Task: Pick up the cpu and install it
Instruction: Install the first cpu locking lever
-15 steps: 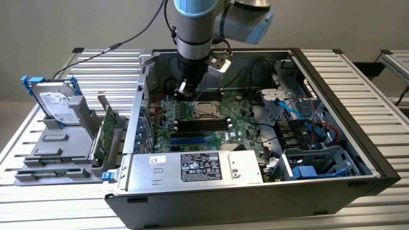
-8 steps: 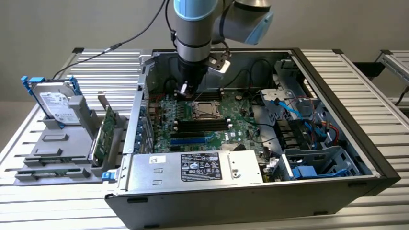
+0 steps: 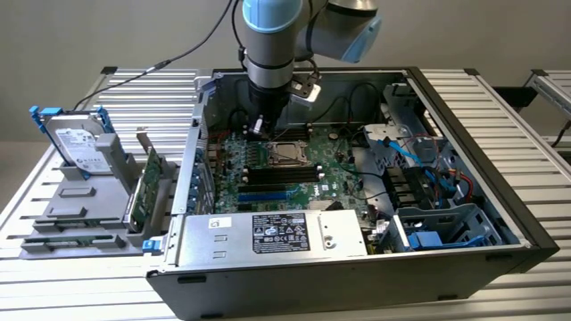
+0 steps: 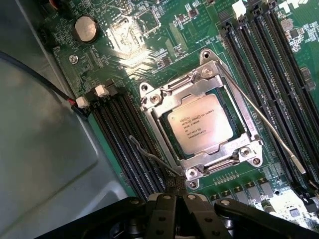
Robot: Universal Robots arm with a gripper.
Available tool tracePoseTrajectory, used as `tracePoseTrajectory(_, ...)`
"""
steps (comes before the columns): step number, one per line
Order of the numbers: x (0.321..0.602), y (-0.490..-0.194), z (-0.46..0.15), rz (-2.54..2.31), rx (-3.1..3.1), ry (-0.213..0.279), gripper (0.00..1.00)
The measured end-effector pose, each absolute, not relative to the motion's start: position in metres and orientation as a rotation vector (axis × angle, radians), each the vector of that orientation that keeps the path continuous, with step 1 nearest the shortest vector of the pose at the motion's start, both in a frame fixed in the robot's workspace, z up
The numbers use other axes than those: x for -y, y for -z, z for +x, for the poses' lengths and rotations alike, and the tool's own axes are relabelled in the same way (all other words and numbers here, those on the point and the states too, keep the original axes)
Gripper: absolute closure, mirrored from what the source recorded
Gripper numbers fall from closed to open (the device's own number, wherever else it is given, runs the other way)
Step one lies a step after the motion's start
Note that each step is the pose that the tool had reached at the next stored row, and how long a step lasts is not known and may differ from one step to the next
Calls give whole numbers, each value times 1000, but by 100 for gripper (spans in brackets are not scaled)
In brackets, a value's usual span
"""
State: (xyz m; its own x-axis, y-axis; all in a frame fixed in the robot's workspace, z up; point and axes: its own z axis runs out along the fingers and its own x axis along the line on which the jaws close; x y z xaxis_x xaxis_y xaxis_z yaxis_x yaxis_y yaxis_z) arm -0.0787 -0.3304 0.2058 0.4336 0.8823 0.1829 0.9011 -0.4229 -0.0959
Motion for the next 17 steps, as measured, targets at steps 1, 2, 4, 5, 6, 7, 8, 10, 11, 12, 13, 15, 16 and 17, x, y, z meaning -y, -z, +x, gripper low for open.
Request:
tracePoseTrajectory(1, 330, -206, -79, -2503, 1577, 156, 89)
tracePoseTrajectory(2, 330, -206, -79, -2501, 1579, 156, 89)
tracePoseTrajectory(4, 330, -206, -78, -2499, 1584, 157, 89)
tracePoseTrajectory(5, 330, -206, -78, -2497, 1587, 157, 89)
tracePoseTrajectory(6, 330, -206, -77, -2494, 1590, 157, 89)
tracePoseTrajectory(7, 330, -206, -77, -2491, 1594, 156, 89)
tracePoseTrajectory(8, 330, -206, -76, -2489, 1598, 156, 89)
tracePoseTrajectory(10, 330, -206, -75, -2486, 1602, 155, 89)
tracePoseTrajectory(11, 330, -206, -74, -2486, 1603, 155, 89)
tracePoseTrajectory(12, 330, -206, -74, -2486, 1602, 155, 89)
tracePoseTrajectory(13, 330, -206, -74, -2486, 1602, 155, 89)
tracePoseTrajectory(15, 330, -206, -74, -2487, 1600, 155, 89)
tracePoseTrajectory(16, 330, -206, -74, -2490, 1597, 155, 89)
tracePoseTrajectory(17, 330, -205, -74, -2494, 1591, 156, 89)
